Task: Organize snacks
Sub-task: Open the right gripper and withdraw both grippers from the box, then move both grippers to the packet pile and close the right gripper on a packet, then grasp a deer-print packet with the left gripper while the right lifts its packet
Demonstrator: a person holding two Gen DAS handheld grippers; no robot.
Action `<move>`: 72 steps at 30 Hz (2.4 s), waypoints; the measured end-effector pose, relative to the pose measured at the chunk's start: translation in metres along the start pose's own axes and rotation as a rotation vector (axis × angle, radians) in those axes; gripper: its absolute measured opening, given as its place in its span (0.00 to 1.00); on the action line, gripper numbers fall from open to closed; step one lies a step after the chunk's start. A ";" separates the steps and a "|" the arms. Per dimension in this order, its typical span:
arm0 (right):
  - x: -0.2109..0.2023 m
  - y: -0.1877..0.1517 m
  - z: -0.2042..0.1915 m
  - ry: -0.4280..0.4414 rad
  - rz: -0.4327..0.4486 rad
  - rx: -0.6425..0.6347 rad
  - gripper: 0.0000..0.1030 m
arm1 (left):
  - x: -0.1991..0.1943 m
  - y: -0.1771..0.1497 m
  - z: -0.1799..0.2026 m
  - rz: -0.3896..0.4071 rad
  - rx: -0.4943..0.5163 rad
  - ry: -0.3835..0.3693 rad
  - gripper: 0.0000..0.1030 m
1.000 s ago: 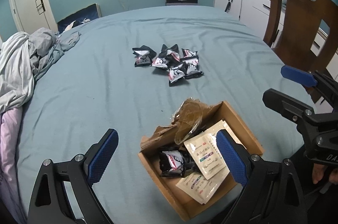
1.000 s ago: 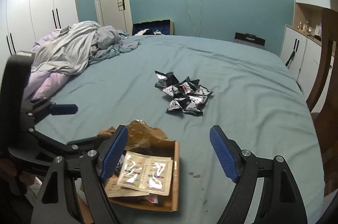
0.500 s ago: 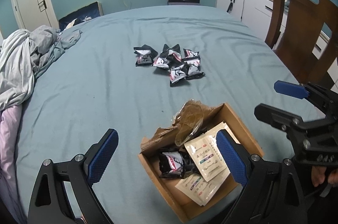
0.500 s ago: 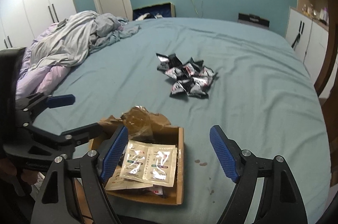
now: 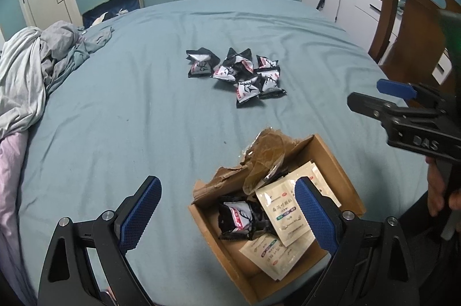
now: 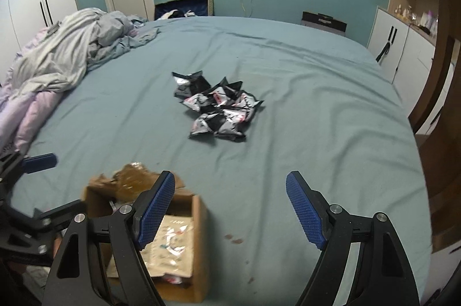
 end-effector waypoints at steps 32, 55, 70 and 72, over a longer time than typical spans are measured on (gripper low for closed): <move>0.213 0.043 0.011 0.144 -0.318 0.073 0.54 | 0.028 0.014 -0.021 -0.043 -0.078 -0.002 0.92; 0.129 0.011 0.072 0.305 -0.300 0.546 0.06 | 0.177 0.126 0.035 -0.283 -0.009 -0.030 0.92; 0.181 0.021 0.078 0.246 -0.424 0.484 0.28 | 0.231 0.113 0.037 -0.389 0.036 0.017 0.28; 0.188 0.027 0.074 0.256 -0.412 0.486 0.51 | 0.213 0.116 0.039 -0.355 0.052 0.004 0.28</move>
Point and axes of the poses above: each gripper's, at about its wrist camera, not at the fingertips, and x roughly the way its jaws point, z to its right, y to its top, the point moved 10 cm from there along x, roughly the way its jaws point, and after that the axes turned 7 degrees about -x, right-handed, at the moved point
